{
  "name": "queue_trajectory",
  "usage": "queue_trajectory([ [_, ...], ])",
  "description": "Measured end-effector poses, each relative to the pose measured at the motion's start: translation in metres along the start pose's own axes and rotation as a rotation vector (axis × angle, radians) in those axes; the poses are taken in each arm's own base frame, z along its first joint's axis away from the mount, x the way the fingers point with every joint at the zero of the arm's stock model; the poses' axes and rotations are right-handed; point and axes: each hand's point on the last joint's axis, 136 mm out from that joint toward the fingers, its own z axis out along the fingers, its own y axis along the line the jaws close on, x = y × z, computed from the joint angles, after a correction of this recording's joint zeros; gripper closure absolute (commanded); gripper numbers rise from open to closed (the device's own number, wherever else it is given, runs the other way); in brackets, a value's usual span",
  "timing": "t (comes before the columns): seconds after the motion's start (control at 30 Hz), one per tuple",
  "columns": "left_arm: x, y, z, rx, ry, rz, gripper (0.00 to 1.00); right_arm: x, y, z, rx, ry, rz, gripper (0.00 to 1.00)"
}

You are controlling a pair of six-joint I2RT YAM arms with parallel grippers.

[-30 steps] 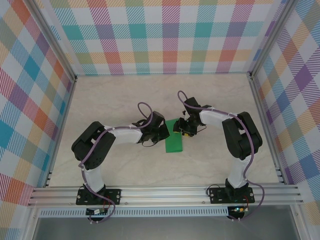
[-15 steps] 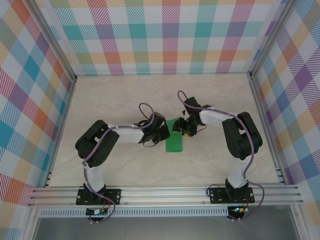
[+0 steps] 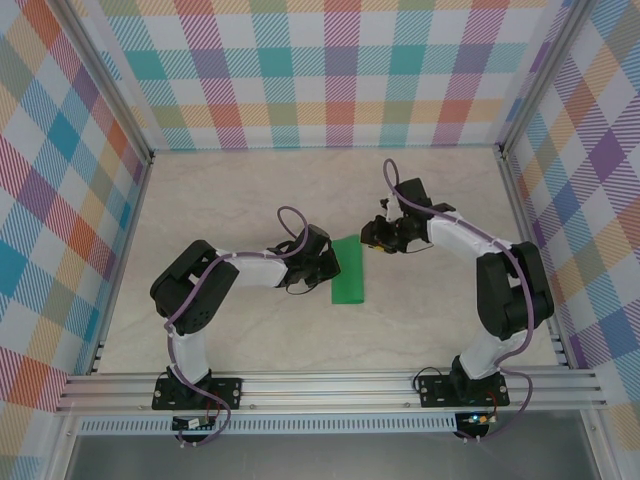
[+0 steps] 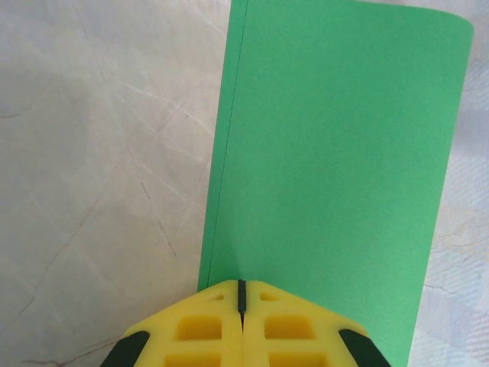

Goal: Fold a paper plane with a square sheet of paper (pick it up from the middle)
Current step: Hold the square sheet of paper at the center of the table, then fold the square sheet of paper in half at the center of the table.

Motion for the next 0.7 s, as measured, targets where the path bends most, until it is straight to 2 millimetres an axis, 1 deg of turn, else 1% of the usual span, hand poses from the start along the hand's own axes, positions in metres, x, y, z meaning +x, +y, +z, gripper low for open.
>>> queue_trajectory([
  [0.1,0.000,0.000,0.000,0.001,-0.001,0.000,0.97,0.012,0.003,0.007,-0.054,0.046,0.004,0.72],
  [0.2,0.000,0.000,-0.001,0.001,-0.001,0.000,0.97,0.025,-0.002,0.014,-0.070,0.095,0.024,0.72],
  [0.27,0.000,0.000,-0.001,0.001,-0.001,0.000,0.97,0.030,-0.002,0.018,-0.086,0.120,0.034,0.72],
  [0.53,0.000,0.000,-0.001,0.001,-0.001,0.000,0.97,0.035,0.003,0.023,-0.144,0.150,0.034,0.77],
  [0.7,0.000,0.000,-0.001,0.001,-0.001,0.000,0.97,0.036,-0.002,0.032,-0.152,0.167,0.042,0.79],
])
